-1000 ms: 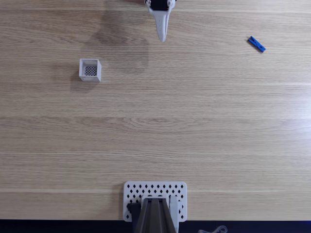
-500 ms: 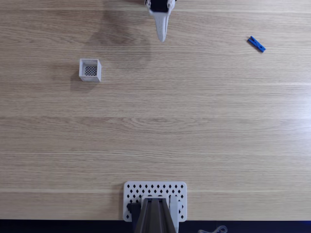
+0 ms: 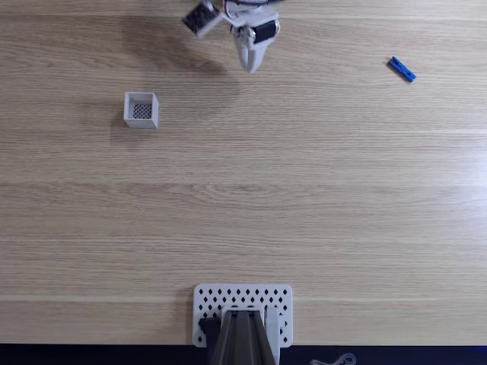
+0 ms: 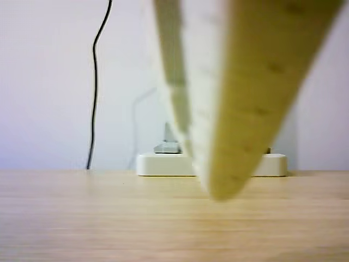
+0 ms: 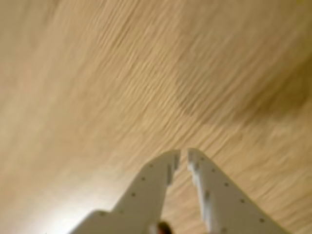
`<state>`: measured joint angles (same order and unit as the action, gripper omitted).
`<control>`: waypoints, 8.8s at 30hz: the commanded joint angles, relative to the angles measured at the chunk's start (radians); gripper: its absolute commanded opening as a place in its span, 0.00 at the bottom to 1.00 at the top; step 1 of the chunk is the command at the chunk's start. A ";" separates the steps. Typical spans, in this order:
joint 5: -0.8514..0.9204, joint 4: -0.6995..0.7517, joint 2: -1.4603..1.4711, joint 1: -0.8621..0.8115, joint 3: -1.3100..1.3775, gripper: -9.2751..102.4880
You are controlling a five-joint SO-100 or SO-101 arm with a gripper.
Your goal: Grasp a peg and put it in the crate.
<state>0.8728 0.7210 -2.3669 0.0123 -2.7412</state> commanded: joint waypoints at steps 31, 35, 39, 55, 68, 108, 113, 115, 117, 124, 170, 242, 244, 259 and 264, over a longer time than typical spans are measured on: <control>0.666 0.678 0.086 0.787 0.726 0.08; 0.538 0.660 0.123 0.968 0.655 0.08; 0.437 0.537 0.184 1.121 0.583 0.08; 0.301 -0.109 0.514 1.069 0.546 0.26; 0.356 -0.252 0.670 0.962 0.595 0.28; 0.382 -0.446 0.834 0.940 0.541 0.08; 0.382 -0.457 0.798 0.910 0.517 0.08; 0.380 -0.480 0.730 0.888 0.505 0.08; 0.380 -0.528 0.646 0.871 0.479 0.08; 0.382 -0.655 0.405 0.759 0.342 0.08; 0.741 -1.330 0.537 -0.546 0.043 0.08; -0.905 -0.080 -0.549 0.046 0.058 0.07; -0.940 -0.025 -0.609 0.055 0.035 0.07; -0.957 0.041 -0.942 0.043 -0.318 0.08; -0.959 0.120 -0.962 0.041 -0.319 0.08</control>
<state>-0.0767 0.7992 -3.2981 0.0598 -3.0710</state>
